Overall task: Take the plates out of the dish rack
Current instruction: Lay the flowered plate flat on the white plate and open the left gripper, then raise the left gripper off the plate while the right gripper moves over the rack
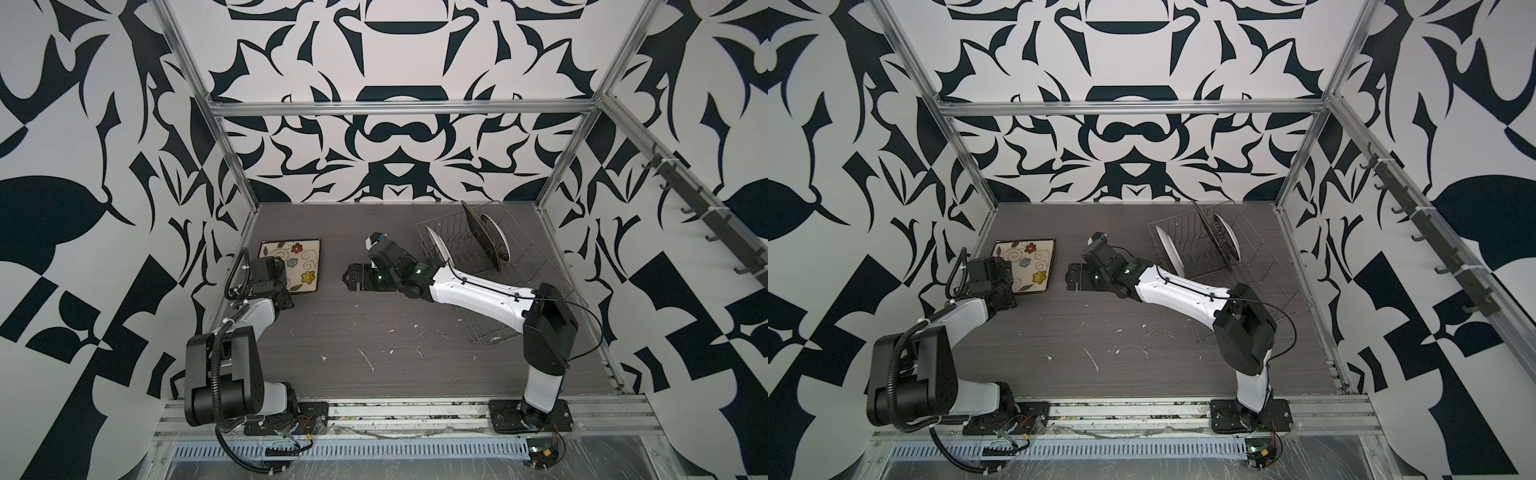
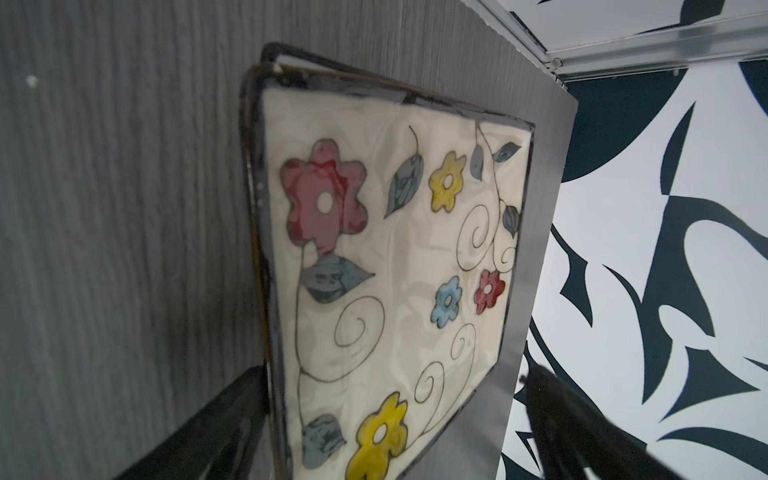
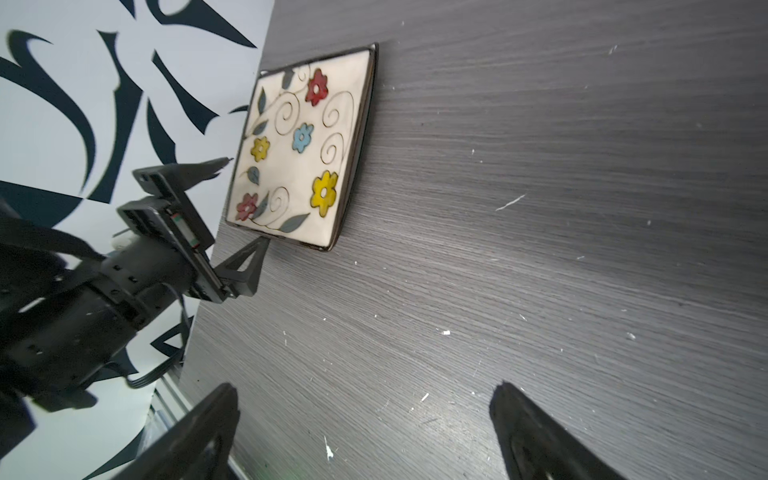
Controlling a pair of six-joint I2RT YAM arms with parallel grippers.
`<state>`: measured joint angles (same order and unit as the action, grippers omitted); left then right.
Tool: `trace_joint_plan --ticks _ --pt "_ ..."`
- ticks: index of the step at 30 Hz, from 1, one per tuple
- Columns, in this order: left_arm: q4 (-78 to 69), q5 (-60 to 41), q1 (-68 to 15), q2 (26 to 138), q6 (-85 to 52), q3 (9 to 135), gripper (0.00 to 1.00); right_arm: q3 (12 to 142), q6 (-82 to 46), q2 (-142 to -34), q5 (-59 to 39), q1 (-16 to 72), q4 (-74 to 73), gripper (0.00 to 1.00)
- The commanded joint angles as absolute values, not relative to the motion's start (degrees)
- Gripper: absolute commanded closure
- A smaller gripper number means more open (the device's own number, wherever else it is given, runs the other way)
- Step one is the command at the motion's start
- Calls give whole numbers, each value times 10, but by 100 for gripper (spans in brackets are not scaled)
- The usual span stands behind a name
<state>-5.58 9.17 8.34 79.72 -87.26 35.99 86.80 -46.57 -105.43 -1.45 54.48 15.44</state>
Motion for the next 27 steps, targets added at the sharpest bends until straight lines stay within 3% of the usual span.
trace_joint_plan --ticks 1,14,21,27 --pt "-26 98 84 778 -876 379 1 865 -465 -1027 -4 548 134 2" --pt "-18 87 82 719 -862 318 1 796 -455 -981 -7 552 99 2" --pt "-6 71 74 581 -704 306 1 751 -430 -954 2 562 68 1" --pt "37 31 61 490 -590 323 1 810 -329 -968 103 563 205 1"
